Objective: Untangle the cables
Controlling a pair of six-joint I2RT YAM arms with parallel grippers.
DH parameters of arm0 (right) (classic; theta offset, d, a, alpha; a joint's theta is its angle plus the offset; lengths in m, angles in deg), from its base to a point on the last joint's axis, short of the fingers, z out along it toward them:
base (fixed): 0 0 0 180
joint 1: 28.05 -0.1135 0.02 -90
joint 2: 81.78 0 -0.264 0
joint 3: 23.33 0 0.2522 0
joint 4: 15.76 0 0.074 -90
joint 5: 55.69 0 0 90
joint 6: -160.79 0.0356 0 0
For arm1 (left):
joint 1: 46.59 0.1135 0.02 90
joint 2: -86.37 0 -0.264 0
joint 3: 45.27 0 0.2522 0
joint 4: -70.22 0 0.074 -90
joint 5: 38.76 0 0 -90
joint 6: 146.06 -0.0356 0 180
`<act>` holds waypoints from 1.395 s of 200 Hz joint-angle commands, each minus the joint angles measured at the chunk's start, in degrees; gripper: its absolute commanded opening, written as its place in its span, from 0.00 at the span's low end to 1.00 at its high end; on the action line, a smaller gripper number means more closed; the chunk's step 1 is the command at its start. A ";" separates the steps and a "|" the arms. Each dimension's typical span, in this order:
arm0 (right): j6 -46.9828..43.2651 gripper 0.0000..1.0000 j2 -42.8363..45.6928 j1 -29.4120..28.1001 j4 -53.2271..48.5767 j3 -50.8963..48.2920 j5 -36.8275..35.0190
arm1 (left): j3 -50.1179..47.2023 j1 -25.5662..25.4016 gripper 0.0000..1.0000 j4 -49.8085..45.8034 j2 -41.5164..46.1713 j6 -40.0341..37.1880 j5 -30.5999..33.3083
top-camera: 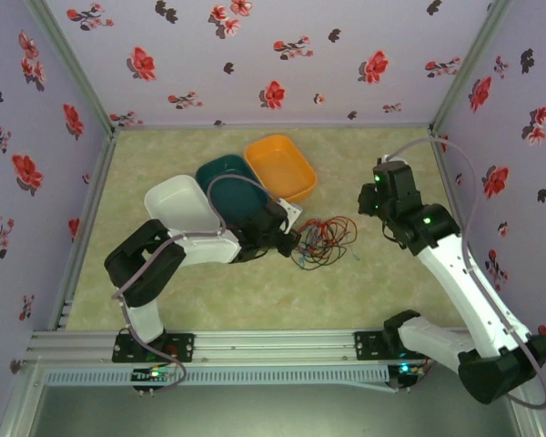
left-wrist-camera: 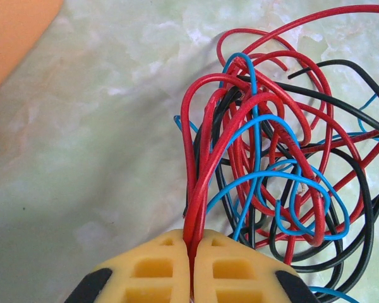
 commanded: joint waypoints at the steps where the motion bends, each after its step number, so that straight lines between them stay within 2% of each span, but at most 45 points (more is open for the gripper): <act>1: 0.88 0.29 -4.24 0.69 -4.97 0.08 0.83 | -0.75 0.31 0.03 -0.17 0.01 0.12 0.57; 24: 1.91 0.32 -8.83 1.61 -5.55 -1.72 3.03 | -1.27 0.32 0.15 1.07 0.39 0.59 0.45; 41: 2.90 0.34 -10.96 2.91 -3.30 -3.46 6.36 | -1.45 0.32 0.19 1.67 0.58 1.01 0.33; 89: 5.09 0.38 -14.82 3.97 2.15 -6.17 14.89 | -1.97 0.32 0.41 2.76 1.77 1.71 0.39; 124: 5.70 0.39 -14.63 3.95 5.43 -8.25 17.62 | -2.24 0.32 0.46 3.22 2.65 2.18 0.67; 181: 6.11 0.40 -14.97 3.79 8.03 -10.12 17.53 | -1.77 0.27 0.46 3.68 3.06 3.69 3.61; 218: 6.46 0.32 -17.32 3.46 9.91 -10.94 17.34 | -0.68 0.31 0.46 3.31 2.00 4.03 3.68; 261: 5.44 0.04 -16.94 1.06 8.81 -8.77 14.66 | 1.32 0.32 0.45 2.14 -0.36 3.80 3.60; 279: 4.62 0.00 -15.53 -0.46 6.32 -6.77 12.28 | 2.79 0.32 0.41 0.79 -1.81 3.60 3.21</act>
